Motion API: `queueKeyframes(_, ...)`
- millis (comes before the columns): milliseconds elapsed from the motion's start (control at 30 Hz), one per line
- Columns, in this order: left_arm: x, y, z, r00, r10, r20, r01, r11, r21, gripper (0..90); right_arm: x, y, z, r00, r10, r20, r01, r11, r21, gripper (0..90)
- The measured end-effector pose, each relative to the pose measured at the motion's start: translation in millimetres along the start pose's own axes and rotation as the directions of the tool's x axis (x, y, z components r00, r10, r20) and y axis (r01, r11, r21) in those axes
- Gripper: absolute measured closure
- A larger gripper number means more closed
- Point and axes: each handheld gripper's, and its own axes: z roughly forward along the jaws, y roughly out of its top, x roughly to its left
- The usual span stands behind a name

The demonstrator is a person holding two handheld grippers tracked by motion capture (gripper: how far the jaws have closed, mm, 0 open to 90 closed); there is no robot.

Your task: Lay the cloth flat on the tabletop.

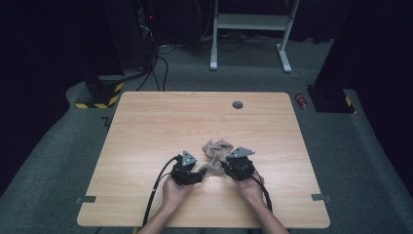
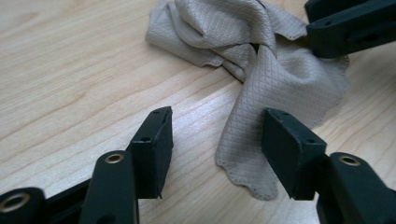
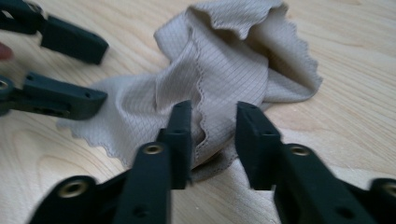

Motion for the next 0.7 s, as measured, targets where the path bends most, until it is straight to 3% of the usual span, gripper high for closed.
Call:
queueKeyframes(133, 1.6, 0.1, 0.3, 0.9997, -0.013, -0.020, 0.013, 0.9999, 0.003, 37.8, -1.9, -0.6, -0.1, 1.0000, -0.001, 0.004, 0.001, 1.000, -0.004, 88.3)
queueKeyframes(267, -2.9, 1.1, 2.0, 0.9981, 0.033, -0.052, -0.032, 0.9993, 0.016, 36.1, -4.9, -7.4, -13.0, 0.9995, 0.013, 0.028, -0.013, 1.000, -0.023, 89.4)
queueKeyframes(400, -2.5, 1.2, 2.4, 0.9984, 0.035, -0.045, -0.034, 0.9993, 0.015, 34.9, -8.7, -22.5, -29.5, 0.9984, 0.052, 0.022, -0.051, 0.998, -0.036, 89.5)
queueKeyframes(500, -2.6, 1.2, 2.4, 0.9985, 0.036, -0.041, -0.035, 0.9992, 0.016, 33.8, -8.2, -32.0, -33.0, 0.9973, 0.073, 0.005, -0.073, 0.997, -0.016, 89.1)
queueKeyframes(600, -2.7, 1.2, 2.4, 0.9985, 0.035, -0.041, -0.034, 0.9993, 0.017, 33.8, -5.0, -34.8, -29.7, 0.9976, 0.069, 0.009, -0.069, 0.997, 0.019, 79.4)
queueKeyframes(700, -2.7, 1.2, 2.3, 0.9985, 0.036, -0.041, -0.035, 0.9992, 0.017, 33.7, -4.9, -26.8, -30.8, 0.9978, 0.065, 0.014, -0.065, 0.998, -0.008, 70.3)
